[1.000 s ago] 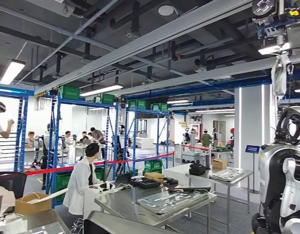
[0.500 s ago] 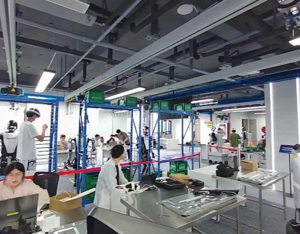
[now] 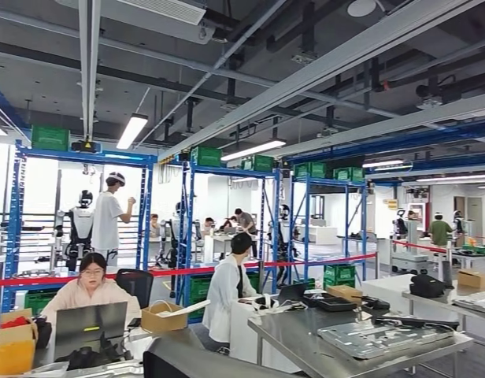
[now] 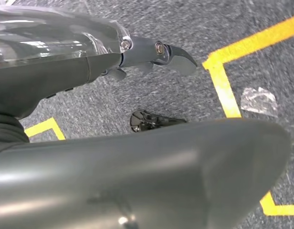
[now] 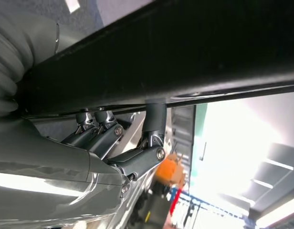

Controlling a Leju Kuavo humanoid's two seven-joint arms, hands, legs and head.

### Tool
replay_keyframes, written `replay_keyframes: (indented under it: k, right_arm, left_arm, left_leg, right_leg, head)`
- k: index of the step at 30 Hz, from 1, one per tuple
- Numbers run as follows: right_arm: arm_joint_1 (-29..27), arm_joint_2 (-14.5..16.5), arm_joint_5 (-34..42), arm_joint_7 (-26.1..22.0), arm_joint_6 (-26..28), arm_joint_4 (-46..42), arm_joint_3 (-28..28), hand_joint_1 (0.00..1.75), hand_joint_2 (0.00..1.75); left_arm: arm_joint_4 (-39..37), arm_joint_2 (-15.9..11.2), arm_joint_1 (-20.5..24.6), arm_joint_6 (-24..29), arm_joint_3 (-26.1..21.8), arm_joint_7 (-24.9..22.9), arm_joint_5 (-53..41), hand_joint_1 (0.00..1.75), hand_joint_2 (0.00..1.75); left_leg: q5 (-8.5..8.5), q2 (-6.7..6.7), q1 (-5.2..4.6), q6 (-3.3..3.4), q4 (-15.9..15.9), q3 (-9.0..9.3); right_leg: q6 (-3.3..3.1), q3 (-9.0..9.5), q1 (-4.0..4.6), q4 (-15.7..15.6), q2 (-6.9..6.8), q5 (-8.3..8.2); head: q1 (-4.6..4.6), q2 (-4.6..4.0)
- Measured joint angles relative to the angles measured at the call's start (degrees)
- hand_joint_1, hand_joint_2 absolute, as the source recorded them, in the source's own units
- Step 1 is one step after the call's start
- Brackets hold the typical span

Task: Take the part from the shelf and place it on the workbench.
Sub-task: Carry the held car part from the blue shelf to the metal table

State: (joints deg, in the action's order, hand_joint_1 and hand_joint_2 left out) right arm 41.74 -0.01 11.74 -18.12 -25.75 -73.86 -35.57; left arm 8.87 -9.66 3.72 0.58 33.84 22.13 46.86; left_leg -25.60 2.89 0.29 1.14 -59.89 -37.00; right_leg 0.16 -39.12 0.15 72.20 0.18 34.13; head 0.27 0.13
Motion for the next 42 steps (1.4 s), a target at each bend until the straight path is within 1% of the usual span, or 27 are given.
replay_keyframes:
  k: [2, 3, 4, 5, 7, 9, 11, 12, 13, 14, 15, 17, 19, 22, 24, 25, 27, 28, 29, 30, 32, 33, 34, 36, 39, 40, 42]
  right_arm:
    - [0.2, 0.0, 0.0, 0.0, 0.0, -0.1, 0.0, 1.75, 1.75]
    - [0.3, 0.0, 0.0, 0.0, 0.0, -0.2, 0.1, 1.75, 1.75]
    - [0.4, 0.0, 0.1, 0.0, 0.0, -0.2, 0.1, 1.75, 1.75]
    - [0.5, 0.0, 0.1, 0.1, 0.0, -0.3, 0.1, 1.75, 1.75]
    - [0.6, 0.1, 0.2, 0.3, -0.1, -0.3, 0.1, 1.75, 1.75]
    - [0.7, 0.4, 0.4, 0.4, -0.1, -0.3, 0.1, 1.75, 1.75]
    - [0.6, 0.5, 0.7, 0.5, -0.3, -0.2, 0.1, 1.75, 1.75]
    - [0.5, 0.5, 0.8, 0.6, -0.3, -0.1, 0.1, 1.75, 1.75]
    - [0.3, 0.5, 0.8, 0.7, -0.4, 0.0, 0.1, 1.75, 1.75]
    - [0.1, 0.5, 0.8, 0.7, -0.4, 0.1, 0.1, 1.75, 1.75]
    - [0.0, 0.5, 0.8, 0.7, -0.4, 0.1, 0.1, 1.75, 1.75]
    - [0.1, 0.5, 0.8, 0.6, -0.4, 0.1, 0.1, 1.75, 1.75]
    - [0.3, 0.5, 0.8, 0.6, -0.4, 0.1, 0.1, 1.75, 1.75]
    - [0.3, 0.6, 0.8, 0.5, -0.5, -0.1, 0.2, 1.75, 1.75]
    - [0.4, 0.6, 0.8, 0.5, -0.5, -0.2, 0.2, 1.75, 1.75]
    - [0.5, 0.6, 0.8, 0.5, -0.5, -0.3, 0.2, 1.75, 1.75]
    - [0.5, 0.6, 0.8, 0.5, -0.5, -0.4, 0.2, 1.75, 1.75]
    - [0.4, 0.5, 0.8, 0.5, -0.5, -0.5, 0.2, 1.75, 1.75]
    - [0.3, 0.5, 0.8, 0.5, -0.5, -0.5, 0.2, 1.75, 1.75]
    - [0.2, 0.5, 0.8, 0.5, -0.5, -0.5, 0.2, 1.75, 1.75]
    - [0.2, 0.5, 0.8, 0.5, -0.5, -0.7, 0.2, 1.75, 1.75]
    - [0.3, 0.6, 0.8, 0.4, -0.5, -0.8, 0.2, 1.75, 1.75]
    - [0.4, 0.6, 0.8, 0.4, -0.5, -1.0, 0.2, 1.75, 1.75]
    - [0.5, 0.6, 0.8, 0.4, -0.5, -1.1, 0.3, 1.75, 1.75]
    - [0.6, 0.7, 0.8, 0.4, -0.5, -1.4, 0.3, 1.75, 1.75]
    - [0.6, 0.8, 0.8, 0.4, -0.5, -1.4, 0.3, 1.75, 1.75]
    - [0.6, 0.9, 0.8, 0.3, -0.5, -1.4, 0.3, 1.75, 1.75]
  left_arm:
    - [0.0, 0.1, 0.0, -0.1, 0.1, 0.0, 0.0, 0.0, 1.75]
    - [0.0, 0.1, 0.1, -0.1, 0.2, 0.1, 0.0, 0.0, 1.75]
    - [0.0, 0.2, 0.1, -0.1, 0.3, 0.1, 0.0, 0.0, 1.75]
    - [0.0, 0.2, 0.1, -0.2, 0.4, 0.2, 0.0, 0.0, 1.75]
    - [0.0, 0.1, -0.2, -0.2, 0.7, 0.3, 0.2, 0.0, 1.75]
    - [-0.1, 0.1, -0.3, -0.5, 0.9, 0.3, 0.5, 0.0, 1.75]
    - [-0.1, 0.0, -0.1, -0.7, 1.0, 0.3, 0.7, 0.0, 1.75]
    - [-0.1, 0.0, 0.0, -0.8, 1.0, 0.3, 0.8, 0.0, 1.75]
    - [-0.1, -0.1, 0.0, -0.9, 1.0, 0.3, 0.9, 0.0, 1.75]
    - [-0.1, -0.1, -0.1, -1.0, 1.1, 0.3, 1.1, 0.0, 1.75]
    - [-0.1, -0.1, -0.1, -1.2, 1.1, 0.3, 1.1, 0.0, 1.75]
    - [-0.1, -0.1, -0.1, -1.2, 1.2, 0.3, 1.1, 0.0, 1.75]
    - [-0.1, -0.1, 0.0, -1.3, 1.4, 0.3, 1.1, 0.0, 1.75]
    - [-0.1, -0.1, -0.1, -1.3, 1.5, 0.3, 1.2, 0.0, 1.75]
    - [-0.1, -0.1, -0.1, -1.4, 1.6, 0.4, 1.3, 0.0, 1.75]
    - [-0.1, -0.1, -0.1, -1.4, 1.6, 0.4, 1.3, 0.0, 1.75]
    - [-0.1, -0.1, 0.0, -1.4, 1.7, 0.5, 1.4, 0.0, 1.75]
    - [-0.1, -0.1, 0.0, -1.4, 1.8, 0.6, 1.5, 0.0, 1.75]
    - [-0.1, -0.1, 0.0, -1.4, 1.8, 0.6, 1.6, 0.0, 1.75]
    - [-0.1, -0.1, 0.0, -1.4, 1.9, 0.6, 1.6, 0.0, 1.75]
    - [-0.1, -0.1, 0.0, -1.4, 2.1, 0.6, 1.6, 0.0, 1.75]
    - [-0.1, 0.0, 0.1, -1.5, 2.2, 0.6, 1.6, 0.0, 1.75]
    - [-0.1, 0.0, 0.1, -1.5, 2.2, 0.6, 1.6, 0.0, 1.75]
    - [-0.1, 0.0, 0.1, -1.6, 2.3, 0.6, 1.6, 0.0, 1.75]
    - [-0.1, 0.0, 0.0, -1.6, 2.4, 0.6, 1.6, 0.0, 1.75]
    - [-0.1, 0.0, 0.1, -1.6, 2.4, 0.7, 1.7, 0.0, 1.75]
    - [-0.1, 0.0, 0.1, -1.6, 2.4, 0.8, 1.7, 0.0, 1.75]
  left_leg:
    - [0.05, 1.26, -0.1, 0.01, 0.0, 0.05]
    - [0.11, 1.8, 0.0, -0.06, 0.0, 0.0]
    - [0.2, 2.28, 0.16, -0.2, 0.0, -0.13]
    - [0.34, 2.71, 0.32, -0.41, 0.1, -0.28]
    - [0.55, 3.22, 0.49, -0.94, 0.3, -0.44]
    - [-0.9, 1.59, 0.28, -1.41, -1.2, -1.22]
    - [-4.41, -0.95, 0.36, -1.93, -7.0, -3.72]
    - [-5.99, -1.62, 0.54, -2.24, -10.6, -5.2]
    - [-6.83, -1.98, 0.77, -2.53, -13.2, -6.2]
    - [-6.68, -2.17, 0.99, -2.8, -13.9, -6.27]
    - [-5.52, -2.29, 1.21, -3.05, -12.3, -5.22]
    - [-2.4, -2.61, 1.5, -3.48, -4.9, -0.97]
    - [-1.14, -2.71, 1.43, -3.0, 0.1, 1.71]
    - [-1.33, -2.57, 1.03, -1.56, 0.6, 1.87]
    - [-1.29, -2.56, 0.98, -0.82, 0.8, 2.01]
    - [-1.3, -2.56, 0.95, -0.5, 0.8, 2.08]
    - [-1.45, -2.53, 0.72, -0.05, 0.8, 2.15]
    - [-1.53, -2.49, 0.57, 0.1, 0.7, 2.21]
    - [-1.64, -2.41, 0.42, 0.22, 0.7, 2.31]
    - [-1.77, -2.3, 0.27, 0.31, 0.7, 2.48]
    - [-2.14, -2.06, 0.12, 0.36, 0.8, 3.0]
    - [-2.32, -1.95, 0.07, 0.29, 0.8, 3.2]
    - [-2.45, -1.87, 0.11, 0.17, 0.8, 3.28]
    - [-2.56, -1.81, 0.16, -0.22, 0.9, 3.21]
    - [-3.39, -1.96, 0.14, -0.96, 0.1, 2.88]
    - [-4.34, -2.04, 0.18, -1.21, -1.7, 2.03]
    - [-7.0, -2.14, 0.47, -1.76, -8.5, -1.65]
  right_leg:
    - [-1.06, 3.25, 0.54, -7.9, 1.95, -4.41]
    - [-1.39, 4.49, 0.71, -10.8, 2.92, -5.73]
    - [-1.61, 5.13, 0.82, -12.3, 3.58, -6.25]
    - [-1.7, 5.31, 0.87, -12.8, 3.68, -6.19]
    - [-1.77, 5.69, 0.81, -13.8, 2.72, -6.39]
    - [-1.87, 6.17, 0.46, -15.1, 1.75, -6.9]
    - [-1.93, 6.31, 0.31, -15.5, 0.85, -7.2]
    - [-1.92, 6.29, 0.3, -15.5, 0.38, -7.21]
    - [-1.89, 6.27, 0.3, -15.5, -0.03, -7.19]
    - [-1.84, 6.27, 0.28, -15.5, -0.36, -7.16]
    - [-1.73, 6.27, 0.25, -15.4, -0.6, -7.1]
    - [-1.18, 6.19, 0.21, -15.0, -0.87, -6.77]
    - [-0.5, 5.94, 0.32, -14.4, -0.95, -6.4]
    - [0.3, 5.82, 0.16, -14.2, -0.95, -6.21]
    - [0.79, 5.15, -0.07, -12.5, -0.84, -4.93]
    - [0.96, 3.98, -0.13, -9.9, -0.78, -3.53]
    - [1.02, 0.09, -0.14, -2.2, -0.74, -0.35]
    - [0.98, -1.82, -0.14, 1.2, -0.73, 0.56]
    - [0.85, -2.91, -0.12, 2.7, -0.71, 0.45]
    - [0.61, -2.91, -0.06, 1.9, -0.65, -0.84]
    - [-0.19, -0.28, 0.33, -5.1, -0.31, -5.46]
    - [-0.61, 1.29, 0.56, -8.7, -0.13, -7.3]
    - [-0.9, 2.45, 0.8, -11.4, 0.02, -8.27]
    - [-1.24, 3.26, 1.05, -13.1, 0.08, -8.08]
    - [-1.53, 4.2, 0.65, -14.6, -0.11, -7.89]
    - [-1.61, 4.63, 0.45, -15.1, -0.2, -7.88]
    - [-1.79, 5.19, 0.36, -15.2, -0.35, -7.59]
  head:
    - [0.01, 0.0]
    - [0.01, 0.01]
    - [0.01, 0.01]
    - [0.01, 0.01]
    - [0.0, 0.01]
    - [-0.01, 0.0]
    - [0.0, 0.0]
    - [0.01, 0.0]
    - [0.01, 0.0]
    - [0.01, 0.0]
    - [0.01, 0.0]
    - [0.01, 0.0]
    - [-0.02, 0.0]
    - [-0.03, 0.0]
    - [-0.03, 0.0]
    - [-0.03, 0.0]
    - [-0.03, 0.0]
    - [-0.03, 0.0]
    - [-0.03, 0.0]
    - [-0.03, 0.0]
    - [-0.03, 0.0]
    - [-0.04, 0.0]
    - [-0.04, 0.02]
    - [-0.04, 0.03]
    - [-0.03, 0.01]
    - [-0.03, 0.01]
    - [-0.03, 0.0]
